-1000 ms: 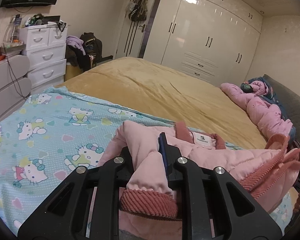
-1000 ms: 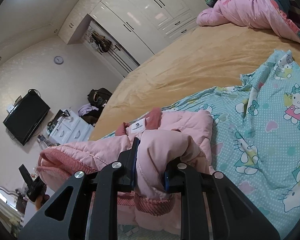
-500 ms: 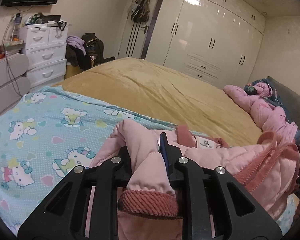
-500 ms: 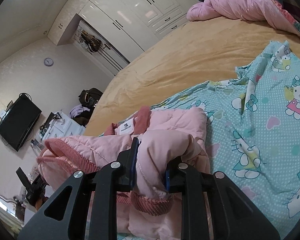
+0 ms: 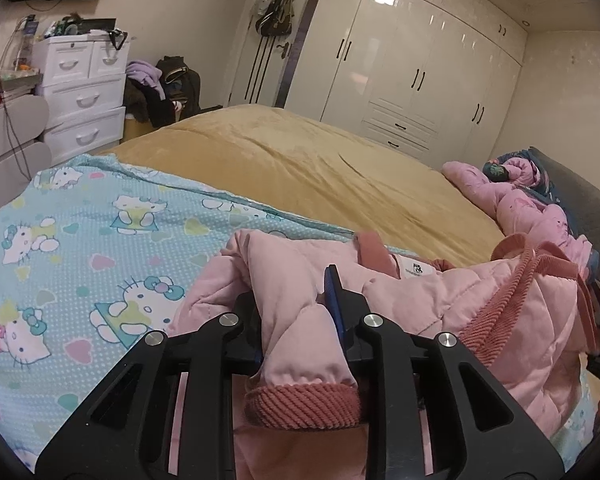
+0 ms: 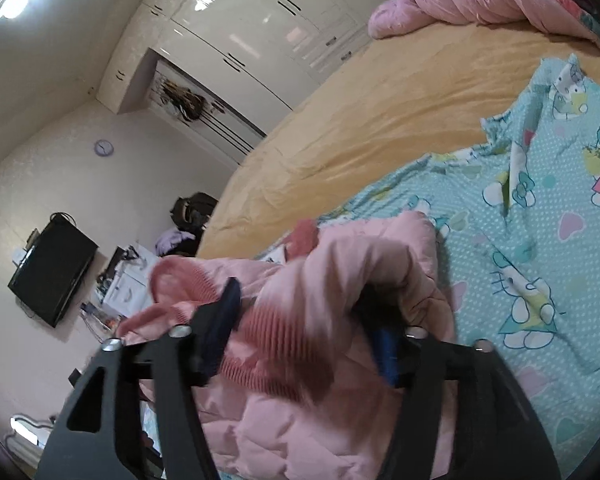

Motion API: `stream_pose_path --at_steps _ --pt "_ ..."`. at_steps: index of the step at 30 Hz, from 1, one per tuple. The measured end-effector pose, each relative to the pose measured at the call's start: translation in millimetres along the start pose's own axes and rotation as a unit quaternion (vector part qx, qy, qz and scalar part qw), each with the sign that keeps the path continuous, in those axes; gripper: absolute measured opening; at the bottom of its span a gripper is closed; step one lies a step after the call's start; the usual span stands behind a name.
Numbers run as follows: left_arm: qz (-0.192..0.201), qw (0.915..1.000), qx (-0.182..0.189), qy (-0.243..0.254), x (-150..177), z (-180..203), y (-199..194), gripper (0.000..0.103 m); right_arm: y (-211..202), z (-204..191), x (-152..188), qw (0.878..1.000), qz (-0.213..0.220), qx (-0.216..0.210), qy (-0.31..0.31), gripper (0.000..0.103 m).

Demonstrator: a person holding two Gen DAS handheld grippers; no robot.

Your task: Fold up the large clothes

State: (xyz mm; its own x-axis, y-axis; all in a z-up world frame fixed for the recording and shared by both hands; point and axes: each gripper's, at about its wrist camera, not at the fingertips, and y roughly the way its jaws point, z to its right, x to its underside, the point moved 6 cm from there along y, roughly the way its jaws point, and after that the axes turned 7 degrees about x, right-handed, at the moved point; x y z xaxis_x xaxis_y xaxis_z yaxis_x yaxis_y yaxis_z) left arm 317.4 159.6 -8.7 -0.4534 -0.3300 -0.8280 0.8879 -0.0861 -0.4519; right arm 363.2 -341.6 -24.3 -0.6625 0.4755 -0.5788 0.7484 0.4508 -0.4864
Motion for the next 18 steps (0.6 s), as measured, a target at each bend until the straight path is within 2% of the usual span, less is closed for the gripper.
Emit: stream_pose_path --at_steps 2,6,9,13,16,18 --pt "0.0 1.0 0.003 -0.003 -1 -1 -1 0.017 -8 -7 1 1.0 0.015 -0.002 -0.018 0.075" --pt "-0.001 1.0 0.005 0.001 -1 2 -2 0.018 -20 -21 9 0.998 0.03 -0.003 -0.06 0.079" --pt "-0.001 1.0 0.001 0.008 0 5 -1 0.019 -15 -32 27 0.994 0.015 0.009 -0.106 0.079" --pt "0.001 0.9999 0.002 0.011 -1 6 -3 0.02 7 -45 65 0.984 -0.026 0.032 -0.172 0.079" --pt "0.005 0.9999 0.005 0.013 -2 9 -5 0.03 31 -52 98 0.975 -0.074 0.048 -0.202 0.079" --pt "0.009 0.9998 0.014 0.014 -4 10 -7 0.045 41 -52 111 0.972 -0.091 0.055 -0.209 0.079"
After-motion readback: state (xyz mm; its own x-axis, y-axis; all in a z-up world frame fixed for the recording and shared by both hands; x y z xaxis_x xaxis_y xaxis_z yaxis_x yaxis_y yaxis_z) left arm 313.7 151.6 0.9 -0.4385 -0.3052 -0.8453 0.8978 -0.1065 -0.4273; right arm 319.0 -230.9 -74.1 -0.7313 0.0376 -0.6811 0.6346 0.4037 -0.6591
